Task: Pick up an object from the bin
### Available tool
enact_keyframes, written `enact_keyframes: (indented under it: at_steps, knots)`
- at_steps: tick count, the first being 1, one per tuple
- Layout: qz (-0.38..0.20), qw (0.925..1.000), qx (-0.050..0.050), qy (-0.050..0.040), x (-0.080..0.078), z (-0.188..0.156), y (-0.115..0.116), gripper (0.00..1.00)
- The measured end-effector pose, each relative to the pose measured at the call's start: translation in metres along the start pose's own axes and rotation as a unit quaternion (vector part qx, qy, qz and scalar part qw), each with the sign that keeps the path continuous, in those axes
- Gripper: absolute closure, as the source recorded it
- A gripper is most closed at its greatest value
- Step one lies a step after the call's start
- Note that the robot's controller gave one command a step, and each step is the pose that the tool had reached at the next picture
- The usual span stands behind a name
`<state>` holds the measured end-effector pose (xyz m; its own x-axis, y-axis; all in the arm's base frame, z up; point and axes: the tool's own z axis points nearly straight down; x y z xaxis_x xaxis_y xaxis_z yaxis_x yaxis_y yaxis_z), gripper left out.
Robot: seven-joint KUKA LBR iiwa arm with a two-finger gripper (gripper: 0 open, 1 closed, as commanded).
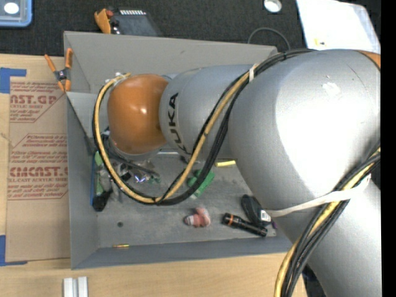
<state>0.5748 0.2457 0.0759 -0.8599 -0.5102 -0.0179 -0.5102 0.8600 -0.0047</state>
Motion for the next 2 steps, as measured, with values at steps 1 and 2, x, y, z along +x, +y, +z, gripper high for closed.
enact_keyframes:
  at_steps: [1, 2]
  knots:
    - [-0.081, 0.9967, -0.001, -0.004, 0.0065, 0.0033, -0.0207, 1.0]
    - [-0.089, 0.996, 0.0, -0.0033, 0.0037, 0.0036, -0.0124, 1.0]
